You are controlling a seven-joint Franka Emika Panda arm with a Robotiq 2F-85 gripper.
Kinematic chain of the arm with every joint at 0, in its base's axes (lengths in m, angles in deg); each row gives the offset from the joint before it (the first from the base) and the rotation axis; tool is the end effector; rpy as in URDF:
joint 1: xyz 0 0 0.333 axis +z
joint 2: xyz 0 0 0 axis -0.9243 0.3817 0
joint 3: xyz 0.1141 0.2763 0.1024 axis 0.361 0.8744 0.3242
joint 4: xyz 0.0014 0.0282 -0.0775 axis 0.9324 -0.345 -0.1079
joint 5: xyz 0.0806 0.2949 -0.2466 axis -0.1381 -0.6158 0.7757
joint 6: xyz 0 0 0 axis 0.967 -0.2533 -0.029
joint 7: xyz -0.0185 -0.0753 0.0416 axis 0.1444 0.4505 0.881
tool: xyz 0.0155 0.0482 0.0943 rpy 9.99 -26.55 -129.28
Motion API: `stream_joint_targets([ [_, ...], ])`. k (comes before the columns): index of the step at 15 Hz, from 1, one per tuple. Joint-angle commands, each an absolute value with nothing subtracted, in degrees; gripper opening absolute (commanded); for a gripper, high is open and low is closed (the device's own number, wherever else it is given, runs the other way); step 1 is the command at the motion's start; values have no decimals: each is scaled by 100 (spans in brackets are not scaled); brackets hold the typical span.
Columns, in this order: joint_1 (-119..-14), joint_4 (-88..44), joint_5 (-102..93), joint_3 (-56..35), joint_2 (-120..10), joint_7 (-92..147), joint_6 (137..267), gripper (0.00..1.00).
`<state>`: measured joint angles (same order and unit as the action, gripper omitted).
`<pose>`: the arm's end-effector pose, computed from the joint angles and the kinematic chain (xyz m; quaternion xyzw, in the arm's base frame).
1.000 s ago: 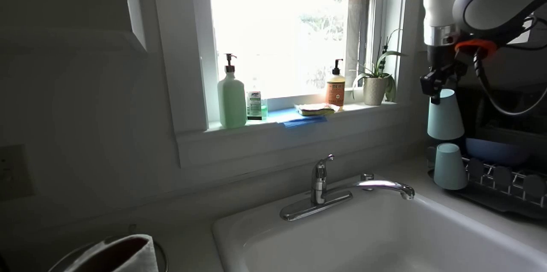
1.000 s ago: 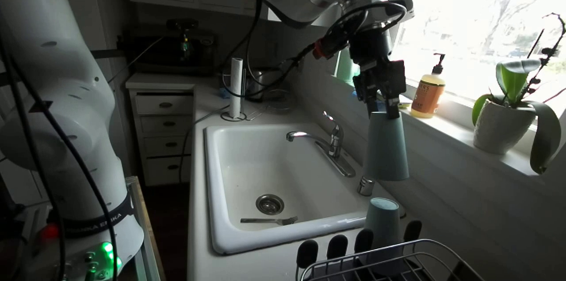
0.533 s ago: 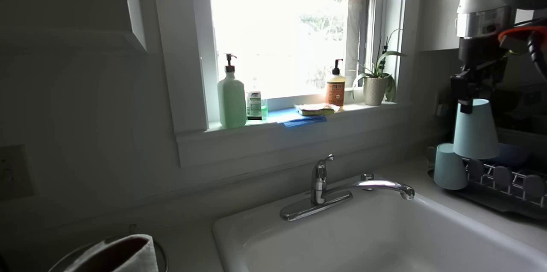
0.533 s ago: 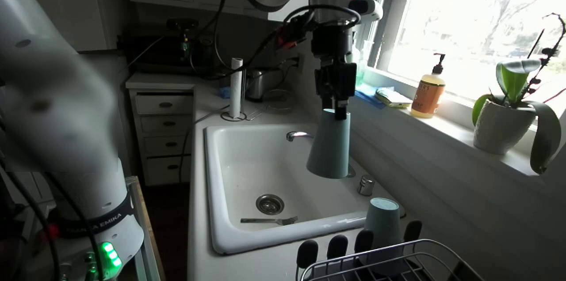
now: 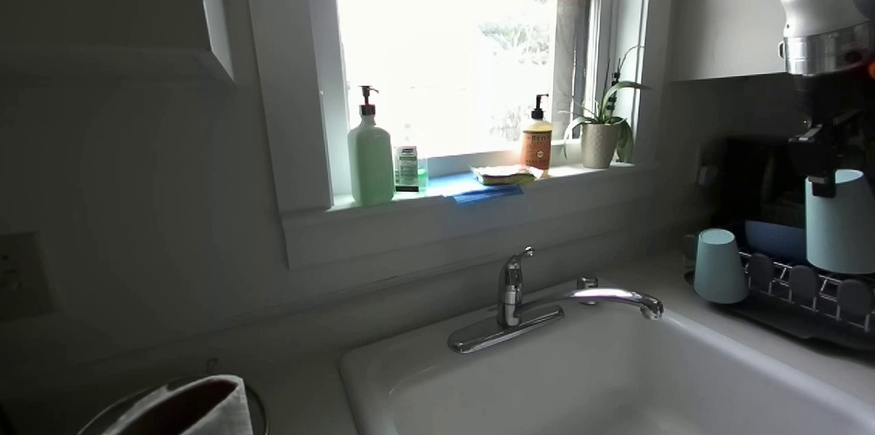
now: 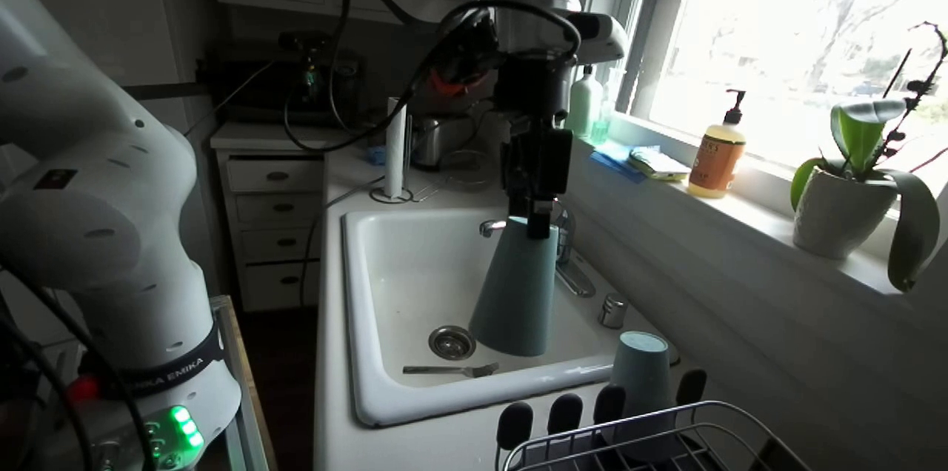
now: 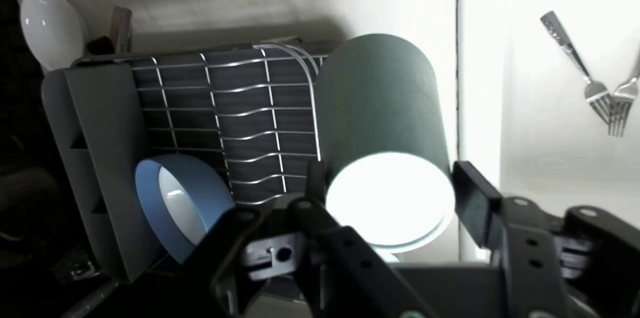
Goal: Unstack the cups on the plate rack
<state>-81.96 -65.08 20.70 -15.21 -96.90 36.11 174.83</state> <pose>0.3658 -0.1992 0.4961 0.9542 -0.2251 -0.0319 0.1946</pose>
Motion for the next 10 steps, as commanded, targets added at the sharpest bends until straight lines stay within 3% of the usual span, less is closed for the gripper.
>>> stream_joint_targets([
  [1, -8382, -6761, 2258, -1645, -9741, 3521, 17639, 39],
  [10, -8633, -7013, 2213, -1874, -9356, 3649, 18634, 39],
])
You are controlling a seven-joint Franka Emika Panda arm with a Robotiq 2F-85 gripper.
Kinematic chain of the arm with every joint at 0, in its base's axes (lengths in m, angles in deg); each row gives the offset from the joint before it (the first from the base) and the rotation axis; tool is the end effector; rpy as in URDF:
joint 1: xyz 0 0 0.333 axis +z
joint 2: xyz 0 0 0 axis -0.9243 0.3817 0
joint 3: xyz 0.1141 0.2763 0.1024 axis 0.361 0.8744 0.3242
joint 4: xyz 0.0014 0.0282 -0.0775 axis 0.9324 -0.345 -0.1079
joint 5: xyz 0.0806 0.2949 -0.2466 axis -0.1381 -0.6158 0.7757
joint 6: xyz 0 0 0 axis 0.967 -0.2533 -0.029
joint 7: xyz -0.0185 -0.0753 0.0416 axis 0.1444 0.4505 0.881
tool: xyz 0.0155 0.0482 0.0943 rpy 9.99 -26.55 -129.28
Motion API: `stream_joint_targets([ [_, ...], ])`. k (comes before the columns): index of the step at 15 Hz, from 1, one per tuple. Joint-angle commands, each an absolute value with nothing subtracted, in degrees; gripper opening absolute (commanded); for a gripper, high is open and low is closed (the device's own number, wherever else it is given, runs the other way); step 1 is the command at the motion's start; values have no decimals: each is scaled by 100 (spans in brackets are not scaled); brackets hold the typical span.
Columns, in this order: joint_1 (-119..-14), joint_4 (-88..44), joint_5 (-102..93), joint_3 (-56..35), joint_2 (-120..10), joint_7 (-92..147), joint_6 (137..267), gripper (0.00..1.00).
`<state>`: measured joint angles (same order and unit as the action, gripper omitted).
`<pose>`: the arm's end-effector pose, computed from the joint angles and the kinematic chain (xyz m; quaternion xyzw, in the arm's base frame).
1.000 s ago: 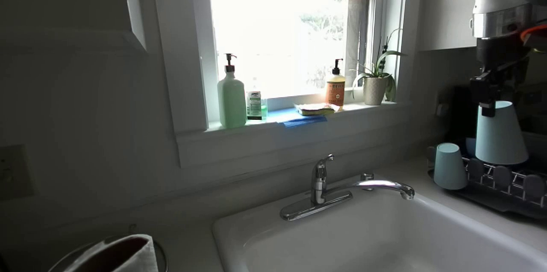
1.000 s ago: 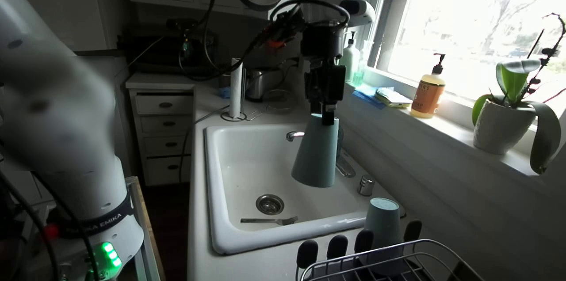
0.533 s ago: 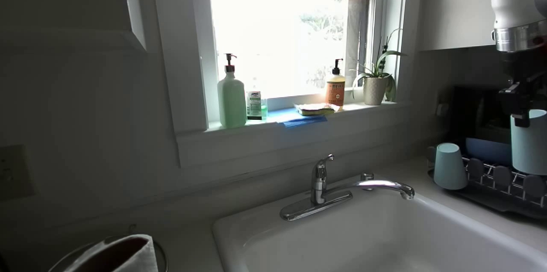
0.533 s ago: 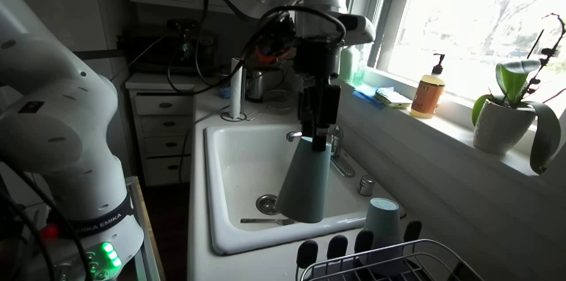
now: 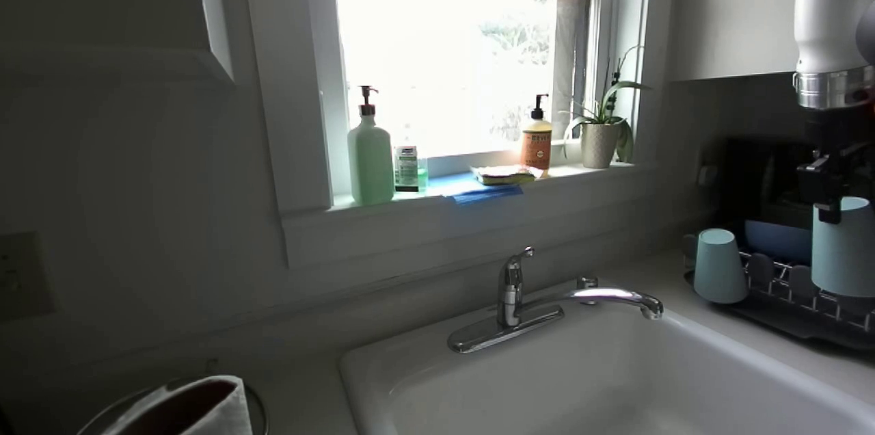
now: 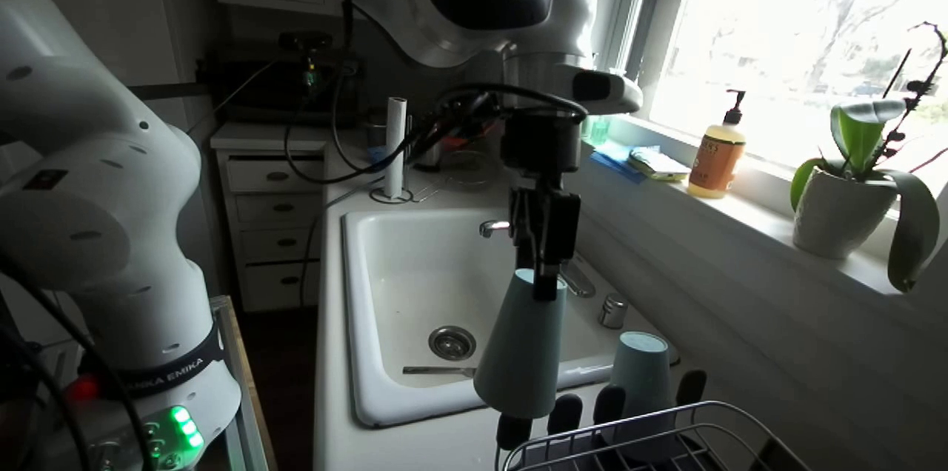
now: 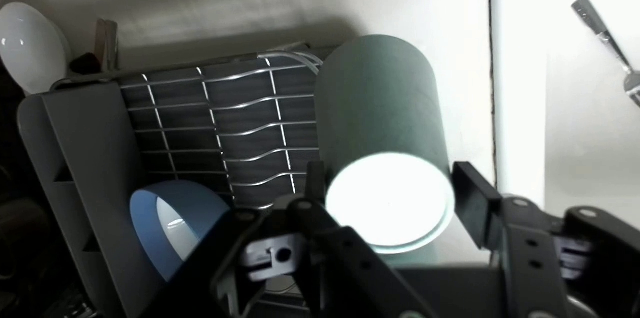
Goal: Unstack the cups on the plate rack
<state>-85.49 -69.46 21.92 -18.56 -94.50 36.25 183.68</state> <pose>0.3519 -0.2379 0.4525 0.9506 -0.2494 -0.0237 0.1831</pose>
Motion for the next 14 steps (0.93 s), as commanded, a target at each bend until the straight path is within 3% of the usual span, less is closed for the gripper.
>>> stream_joint_targets([
  [1, -8650, -7027, 2221, -1873, -9304, 3671, 18644, 39],
  [14, -8767, -7177, 2165, -1924, -8903, 3949, 19164, 39],
])
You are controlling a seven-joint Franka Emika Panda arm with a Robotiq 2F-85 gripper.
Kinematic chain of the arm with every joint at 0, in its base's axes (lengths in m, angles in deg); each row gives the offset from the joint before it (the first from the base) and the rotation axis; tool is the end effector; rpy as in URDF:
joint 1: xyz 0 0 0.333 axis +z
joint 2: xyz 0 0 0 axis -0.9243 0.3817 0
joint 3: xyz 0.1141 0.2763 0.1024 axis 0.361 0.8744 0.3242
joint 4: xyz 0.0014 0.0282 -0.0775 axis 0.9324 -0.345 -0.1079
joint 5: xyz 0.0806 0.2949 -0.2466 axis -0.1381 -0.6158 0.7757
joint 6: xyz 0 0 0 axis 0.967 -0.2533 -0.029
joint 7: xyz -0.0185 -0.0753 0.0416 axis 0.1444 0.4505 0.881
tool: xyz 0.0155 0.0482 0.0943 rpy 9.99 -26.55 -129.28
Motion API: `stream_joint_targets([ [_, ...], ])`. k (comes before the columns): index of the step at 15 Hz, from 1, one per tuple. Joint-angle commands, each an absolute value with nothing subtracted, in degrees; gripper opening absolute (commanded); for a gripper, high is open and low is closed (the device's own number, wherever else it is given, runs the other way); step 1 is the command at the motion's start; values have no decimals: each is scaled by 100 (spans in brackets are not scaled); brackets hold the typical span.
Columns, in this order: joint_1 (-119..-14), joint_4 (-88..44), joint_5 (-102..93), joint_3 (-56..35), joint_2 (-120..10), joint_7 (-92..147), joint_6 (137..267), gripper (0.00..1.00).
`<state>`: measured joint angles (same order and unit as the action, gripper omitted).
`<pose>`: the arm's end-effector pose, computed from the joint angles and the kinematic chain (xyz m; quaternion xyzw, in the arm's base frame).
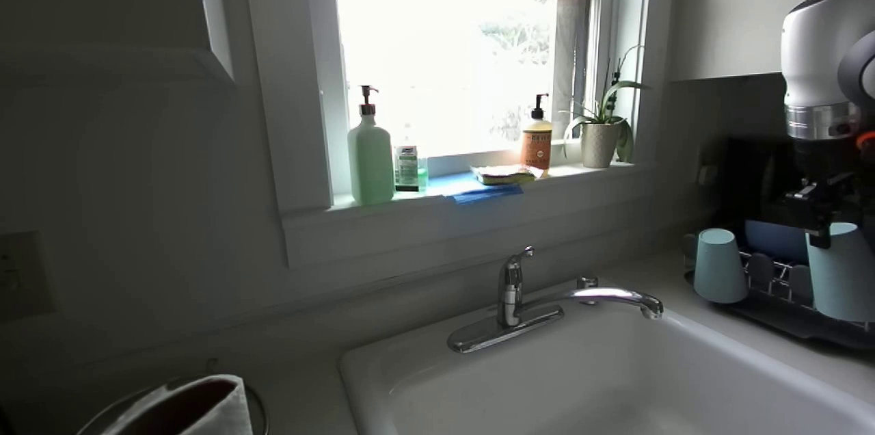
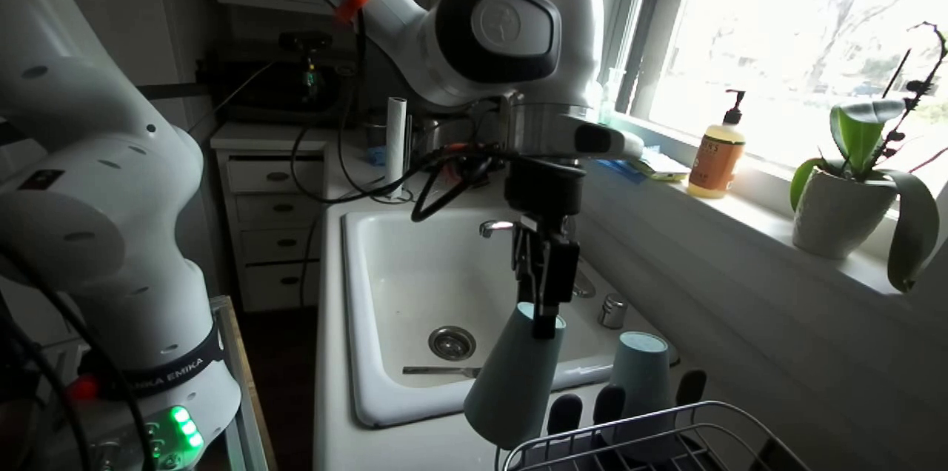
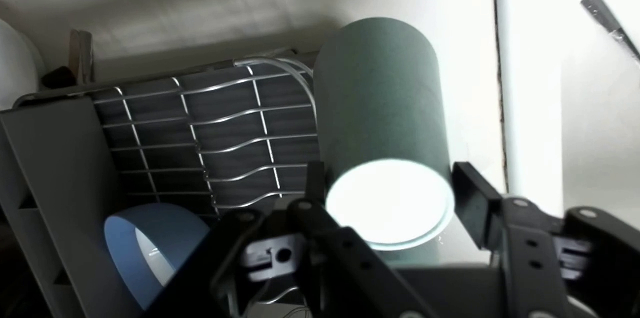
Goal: Unstack the cups on the plate rack
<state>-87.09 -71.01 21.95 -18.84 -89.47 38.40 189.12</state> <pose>0.3583 -0.2486 0.4107 0.9478 -0.2634 -0.0323 0.1768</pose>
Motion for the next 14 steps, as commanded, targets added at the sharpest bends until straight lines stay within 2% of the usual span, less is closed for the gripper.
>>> stream_joint_targets([
  [1, -8766, -7194, 2166, -1927, -8892, 3962, 19222, 39],
  [6, -8813, -7265, 2359, -1898, -8799, 4014, 19265, 39],
  [7, -8818, -7275, 2367, -1903, -8777, 4004, 19251, 58],
  [8, -8829, -7286, 2392, -1908, -8761, 4010, 19256, 82],
  [9, -8830, -7272, 2381, -1917, -8749, 3978, 19219, 90],
  [11, -8835, -7250, 2402, -1922, -8756, 3950, 19196, 99],
  [14, -8818, -7213, 2364, -1933, -8829, 3885, 19147, 100],
])
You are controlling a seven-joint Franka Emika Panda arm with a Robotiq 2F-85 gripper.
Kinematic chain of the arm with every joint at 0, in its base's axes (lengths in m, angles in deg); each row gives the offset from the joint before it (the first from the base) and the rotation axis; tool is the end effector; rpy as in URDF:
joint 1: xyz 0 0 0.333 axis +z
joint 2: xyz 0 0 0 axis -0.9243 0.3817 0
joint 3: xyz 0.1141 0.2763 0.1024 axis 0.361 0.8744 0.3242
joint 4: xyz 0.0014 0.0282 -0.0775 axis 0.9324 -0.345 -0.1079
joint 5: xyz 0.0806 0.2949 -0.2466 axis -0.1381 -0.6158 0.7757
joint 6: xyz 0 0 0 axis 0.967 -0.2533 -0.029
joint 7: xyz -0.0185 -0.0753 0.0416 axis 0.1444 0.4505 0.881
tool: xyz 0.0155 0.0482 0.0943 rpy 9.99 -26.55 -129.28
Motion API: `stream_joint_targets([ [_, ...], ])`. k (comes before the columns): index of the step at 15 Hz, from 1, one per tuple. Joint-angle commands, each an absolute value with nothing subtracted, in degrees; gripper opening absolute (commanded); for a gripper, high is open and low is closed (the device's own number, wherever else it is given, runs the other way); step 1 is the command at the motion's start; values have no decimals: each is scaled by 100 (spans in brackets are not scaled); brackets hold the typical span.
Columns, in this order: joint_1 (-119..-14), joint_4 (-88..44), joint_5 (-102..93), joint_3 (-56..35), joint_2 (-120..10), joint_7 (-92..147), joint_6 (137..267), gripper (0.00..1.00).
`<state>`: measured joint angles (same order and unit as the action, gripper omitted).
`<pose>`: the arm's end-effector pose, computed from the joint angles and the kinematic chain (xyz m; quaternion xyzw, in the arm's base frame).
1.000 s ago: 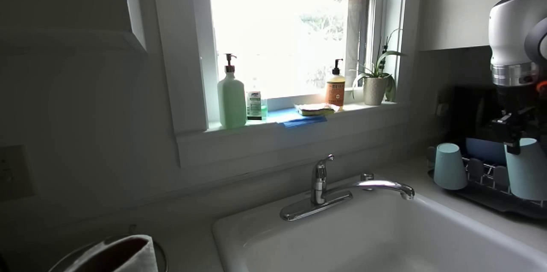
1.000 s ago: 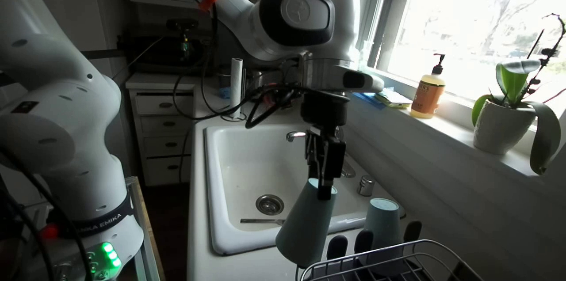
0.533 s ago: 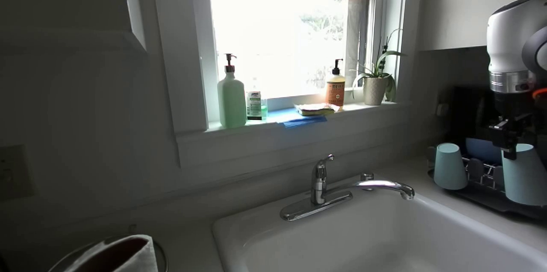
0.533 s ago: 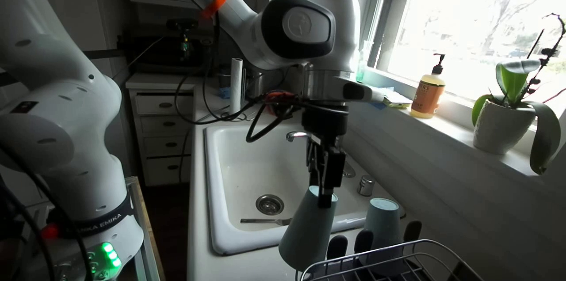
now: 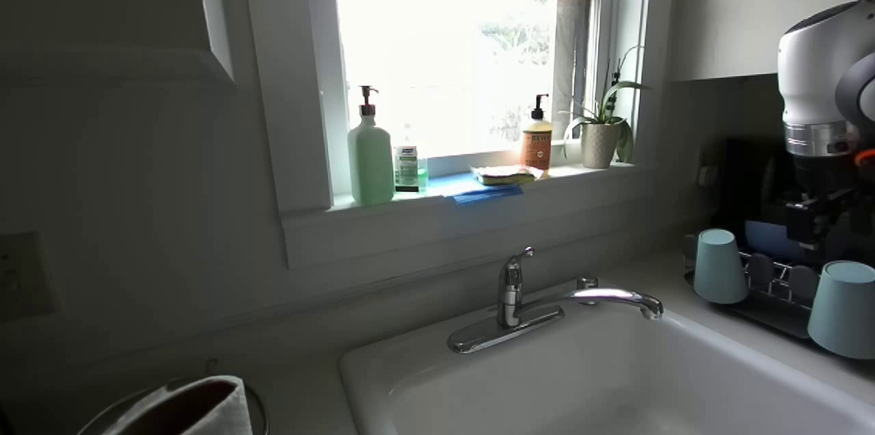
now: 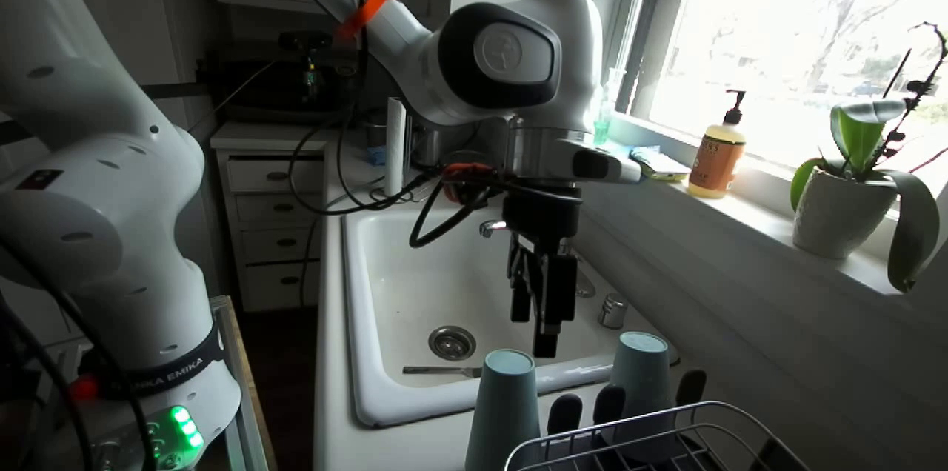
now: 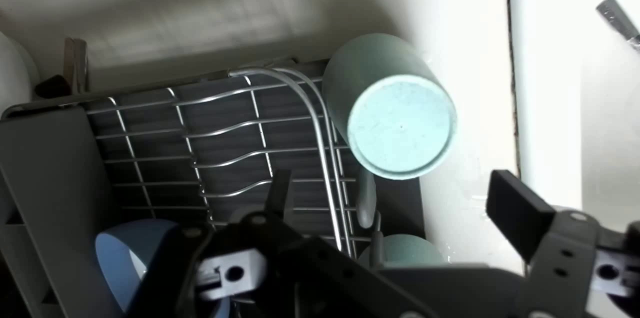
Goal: Unstack the cups on the plate rack
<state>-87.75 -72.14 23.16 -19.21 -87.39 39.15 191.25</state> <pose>0.3562 -0.2536 0.3894 0.9468 -0.2633 -0.0422 0.1800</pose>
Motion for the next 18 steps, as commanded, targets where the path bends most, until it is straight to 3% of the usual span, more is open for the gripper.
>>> stream_joint_targets([
  [1, -8786, -7151, 2237, -1944, -8905, 3766, 19024, 100],
  [10, -8685, -6067, 1917, -1741, -9848, 3192, 17300, 100],
  [18, -8479, -5204, 1440, -1723, -10020, 3254, 16989, 100],
])
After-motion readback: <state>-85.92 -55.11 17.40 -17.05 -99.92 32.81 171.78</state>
